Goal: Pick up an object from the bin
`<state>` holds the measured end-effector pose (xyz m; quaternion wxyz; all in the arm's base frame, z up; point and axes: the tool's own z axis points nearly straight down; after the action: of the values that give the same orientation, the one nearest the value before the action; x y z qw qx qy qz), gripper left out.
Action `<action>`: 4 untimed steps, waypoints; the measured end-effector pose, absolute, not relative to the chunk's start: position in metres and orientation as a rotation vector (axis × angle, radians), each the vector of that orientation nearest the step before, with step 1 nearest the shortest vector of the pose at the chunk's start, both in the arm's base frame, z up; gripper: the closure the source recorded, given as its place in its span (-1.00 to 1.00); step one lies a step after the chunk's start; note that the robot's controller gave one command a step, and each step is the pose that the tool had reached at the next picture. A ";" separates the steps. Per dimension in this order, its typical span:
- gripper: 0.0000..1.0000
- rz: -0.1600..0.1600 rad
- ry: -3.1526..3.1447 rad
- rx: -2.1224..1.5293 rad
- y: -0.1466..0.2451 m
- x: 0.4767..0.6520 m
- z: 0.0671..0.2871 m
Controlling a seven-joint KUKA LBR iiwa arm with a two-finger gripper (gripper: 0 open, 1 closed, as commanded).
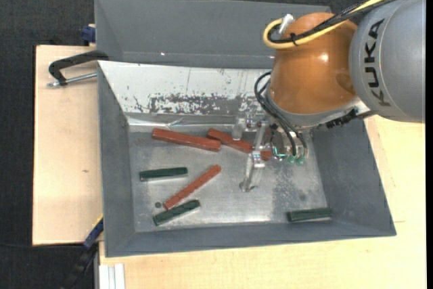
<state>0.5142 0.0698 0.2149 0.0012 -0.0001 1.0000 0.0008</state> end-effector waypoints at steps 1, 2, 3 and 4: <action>-1.00 0.003 3.131 -0.081 0.075 0.531 0.169; 1.00 0.005 3.130 -0.183 0.114 0.508 0.072; 1.00 0.005 3.130 -0.182 0.114 0.507 0.072; 1.00 0.003 3.144 -0.130 0.103 0.510 0.112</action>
Offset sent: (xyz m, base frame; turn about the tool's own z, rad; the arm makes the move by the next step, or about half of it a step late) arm -0.0086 0.0420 -0.1449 -0.1160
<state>0.5103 0.1027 0.1116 -0.0023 -0.0415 0.9991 0.0009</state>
